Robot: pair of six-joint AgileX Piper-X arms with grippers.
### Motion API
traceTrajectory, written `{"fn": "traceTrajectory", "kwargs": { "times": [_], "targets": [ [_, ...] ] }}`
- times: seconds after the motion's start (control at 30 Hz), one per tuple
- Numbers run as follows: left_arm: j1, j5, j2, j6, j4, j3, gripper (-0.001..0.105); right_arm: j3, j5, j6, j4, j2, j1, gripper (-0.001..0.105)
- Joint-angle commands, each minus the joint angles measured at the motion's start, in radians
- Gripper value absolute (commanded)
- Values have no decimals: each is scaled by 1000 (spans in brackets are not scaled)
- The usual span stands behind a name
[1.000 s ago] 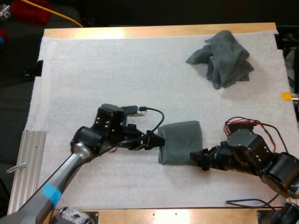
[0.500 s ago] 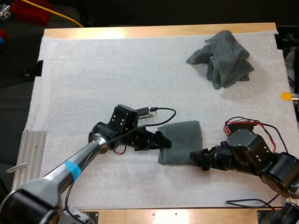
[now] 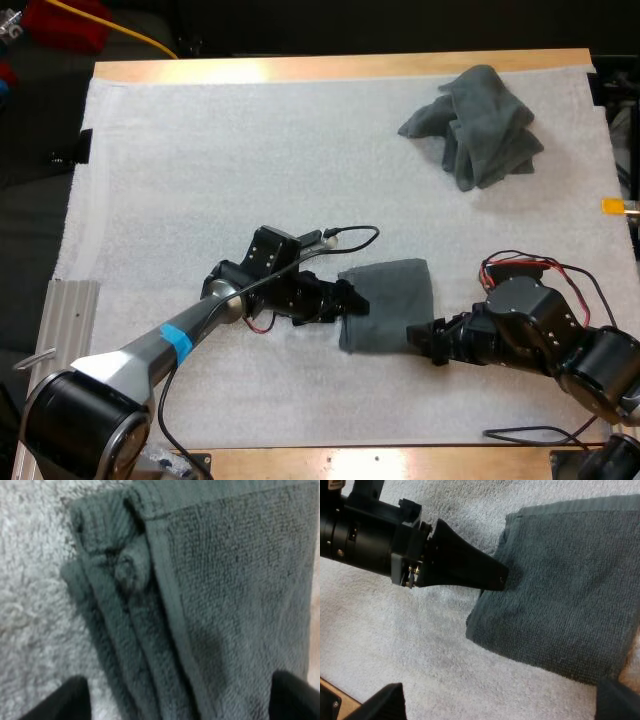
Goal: Pick towel from pile, fold and stack
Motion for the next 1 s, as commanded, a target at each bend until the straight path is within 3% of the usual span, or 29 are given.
{"fn": "traceTrajectory", "kwargs": {
  "times": [0.0, 0.4, 0.73, 0.97],
  "targets": [
    [-6, -5, -1, -16, -18, -2, 71, 2, 3, -16, 9, -5, 1, 73],
    [-13, 5, 21, -147, -25, -4, 69, 2, -5, -16, 9, -5, 1, 73],
    [-131, 12, 87, -157, 5, -79, 69, 2, -29, -16, 9, -5, 1, 73],
    [-149, 12, 101, -150, 12, -107, 69, 2, -44, -16, 9, -5, 1, 73]
  ]
}}
